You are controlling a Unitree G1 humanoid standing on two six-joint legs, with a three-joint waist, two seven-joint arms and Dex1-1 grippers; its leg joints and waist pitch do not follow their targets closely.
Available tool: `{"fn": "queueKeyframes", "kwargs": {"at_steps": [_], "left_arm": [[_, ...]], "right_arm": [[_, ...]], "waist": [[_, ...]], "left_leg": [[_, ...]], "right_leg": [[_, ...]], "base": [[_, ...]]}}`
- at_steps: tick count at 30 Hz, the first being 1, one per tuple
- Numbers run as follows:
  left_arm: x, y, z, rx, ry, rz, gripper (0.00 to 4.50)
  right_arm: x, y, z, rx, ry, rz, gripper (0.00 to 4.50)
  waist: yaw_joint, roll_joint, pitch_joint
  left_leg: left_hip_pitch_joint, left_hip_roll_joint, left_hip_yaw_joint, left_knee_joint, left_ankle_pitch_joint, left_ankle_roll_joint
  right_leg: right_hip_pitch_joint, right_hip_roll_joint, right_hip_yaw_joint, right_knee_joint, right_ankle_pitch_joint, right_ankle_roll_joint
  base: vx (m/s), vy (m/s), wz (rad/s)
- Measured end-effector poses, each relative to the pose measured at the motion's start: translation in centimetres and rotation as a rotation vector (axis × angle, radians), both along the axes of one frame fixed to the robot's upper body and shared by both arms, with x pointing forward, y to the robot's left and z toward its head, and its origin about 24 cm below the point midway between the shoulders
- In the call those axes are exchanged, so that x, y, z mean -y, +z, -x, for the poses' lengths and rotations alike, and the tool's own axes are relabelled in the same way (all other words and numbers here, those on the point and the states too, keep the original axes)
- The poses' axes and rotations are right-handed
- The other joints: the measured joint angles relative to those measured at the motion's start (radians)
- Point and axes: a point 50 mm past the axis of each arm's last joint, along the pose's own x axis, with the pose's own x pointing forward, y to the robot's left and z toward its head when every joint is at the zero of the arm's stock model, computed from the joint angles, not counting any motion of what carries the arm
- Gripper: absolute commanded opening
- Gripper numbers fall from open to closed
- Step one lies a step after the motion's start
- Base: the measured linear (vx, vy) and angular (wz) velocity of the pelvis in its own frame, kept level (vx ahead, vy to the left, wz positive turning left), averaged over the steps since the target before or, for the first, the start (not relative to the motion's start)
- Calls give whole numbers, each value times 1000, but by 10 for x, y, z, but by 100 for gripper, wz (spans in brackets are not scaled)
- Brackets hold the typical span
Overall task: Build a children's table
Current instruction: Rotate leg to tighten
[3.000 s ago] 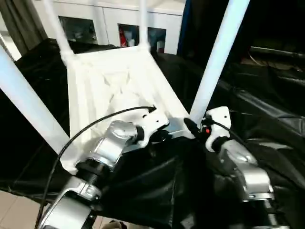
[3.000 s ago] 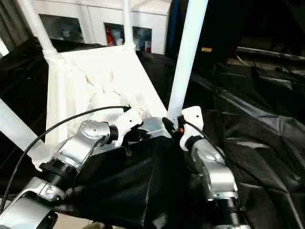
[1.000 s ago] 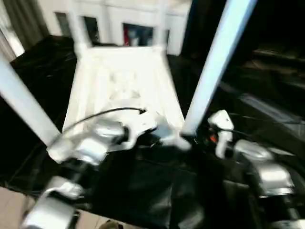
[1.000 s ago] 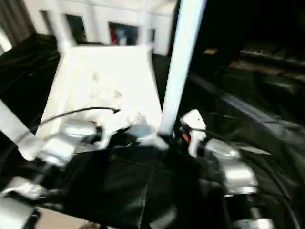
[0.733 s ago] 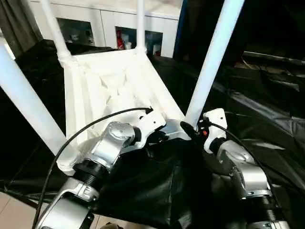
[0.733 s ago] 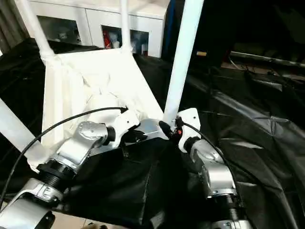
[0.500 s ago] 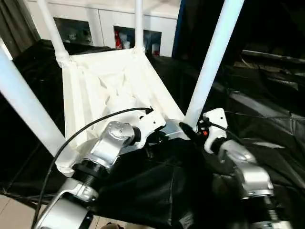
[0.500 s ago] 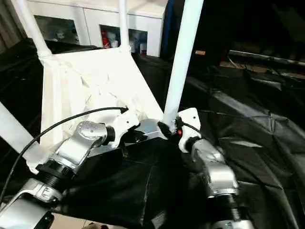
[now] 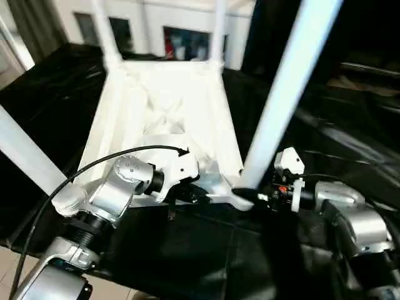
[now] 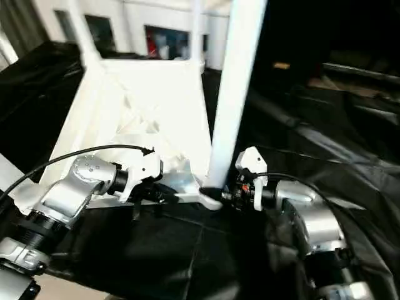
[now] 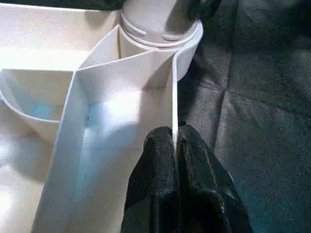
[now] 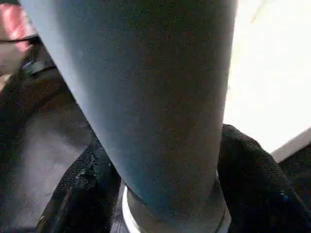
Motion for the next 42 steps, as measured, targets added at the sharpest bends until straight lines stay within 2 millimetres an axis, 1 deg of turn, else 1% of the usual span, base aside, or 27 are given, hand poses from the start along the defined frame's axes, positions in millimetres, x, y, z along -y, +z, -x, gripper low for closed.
{"fn": "queueKeyframes", "kwargs": {"at_steps": [2,5,6,7,11,15,20,22,25,26,28,29,31,32,33,34,35,36,37,41,42], "left_arm": [[-3,0,0,-6,-7,-3,0],[-5,0,1,-16,-17,-5,0],[-5,0,2,-21,-20,-3,0],[-5,0,2,-22,-23,-2,0],[-4,0,3,-24,-28,-4,0],[-4,0,3,-25,-30,-2,0],[-1,0,2,-15,-22,10,0],[3,-3,-1,6,13,12,0],[10,-4,-7,41,80,18,0],[15,-5,-10,53,125,24,0],[24,-9,-15,71,219,33,0],[29,-10,-17,70,251,38,0],[44,-12,-21,86,328,40,0],[49,-13,-21,88,350,44,0],[54,-14,-21,91,371,45,0],[60,-15,-21,92,384,46,0],[62,-15,-20,96,393,45,0],[64,-16,-20,99,397,45,0],[64,-16,-20,101,398,44,0],[64,-16,-19,107,395,42,0],[64,-16,-19,107,395,43,0]], "right_arm": [[4,3,1,-8,40,10,281],[2,2,3,-28,82,14,281],[1,1,3,-35,95,14,266],[0,1,4,-38,100,15,266],[0,1,3,-38,106,17,231],[1,3,2,-34,110,23,216],[1,1,4,-30,87,18,212],[0,-3,4,-20,11,2,211],[0,-6,-2,4,-116,-4,208],[-1,-9,-5,16,-201,-13,206],[-7,-16,-10,33,-398,-50,203],[-9,-18,-12,38,-470,-57,202],[-16,-22,-18,42,-668,-83,200],[-17,-23,-19,43,-723,-82,200],[-20,-24,-20,45,-779,-78,200],[-22,-25,-21,53,-829,-70,200],[-25,-25,-22,59,-859,-66,200],[-27,-25,-22,63,-887,-65,199],[-28,-26,-22,64,-898,-67,199],[-29,-25,-23,90,-903,-64,199],[-29,-25,-23,92,-902,-63,254]], "waist": [[4,-1,1],[5,1,4],[6,1,5],[6,1,5],[5,1,5],[6,2,5],[6,2,5],[6,3,5],[1,4,5],[-2,4,5],[-11,5,5],[-17,6,5],[-24,7,4],[-25,11,4],[-26,12,3],[-27,17,3],[-28,19,3],[-30,23,2],[-33,24,1],[-46,29,-1],[-49,30,-1]], "left_leg": [[0,1,1,1,0,0],[1,3,3,4,-1,-1],[1,3,3,5,-2,-4],[1,3,3,5,-3,-5],[1,2,4,7,-3,-5],[1,3,4,6,-3,-5],[2,3,4,6,-3,-5],[4,2,4,7,-3,-5],[6,2,4,6,-3,-6],[9,2,4,6,-3,-6],[16,2,4,4,-3,-6],[18,0,2,3,-3,-6],[19,-1,-1,1,-3,-6],[19,-2,-3,-1,-3,-6],[19,-2,-5,-5,-3,-6],[19,-5,-9,-6,-3,-6],[19,-7,-12,-7,-3,-6],[19,-11,-16,-8,-3,-6],[19,-14,-19,-8,-3,-5],[18,-17,-21,-8,-3,-5],[18,-18,-21,-8,-3,-5]], "right_leg": [[1,0,-1,0,0,0],[2,0,0,1,0,0],[3,0,0,1,0,0],[3,0,1,1,0,0],[4,-1,2,1,0,0],[4,-1,2,1,0,0],[5,-1,2,1,0,0],[8,-1,3,1,0,0],[10,-1,3,0,-1,1],[12,-1,3,-1,-4,6],[17,-1,3,-2,-5,9],[18,-2,2,-3,-7,12],[19,-1,0,-9,-8,12],[20,-1,-2,-15,-8,12],[22,-1,-4,-23,-8,13],[24,-1,-5,-30,-8,13],[24,-1,-5,-34,-8,13],[24,-1,-5,-39,-8,13],[24,-1,-4,-40,-8,13],[27,-2,-1,-52,-8,13],[28,-2,0,-54,-8,13]], "base": [[0,0,0],[0,0,0],[0,0,0],[0,0,0],[0,0,0],[0,0,0],[0,0,0],[0,0,0],[0,0,0],[0,0,0],[0,0,0],[0,0,0],[0,0,0],[0,0,0],[0,0,0],[0,0,0],[-30,58,-11],[0,0,0],[0,0,0],[0,0,0],[0,0,0]]}}
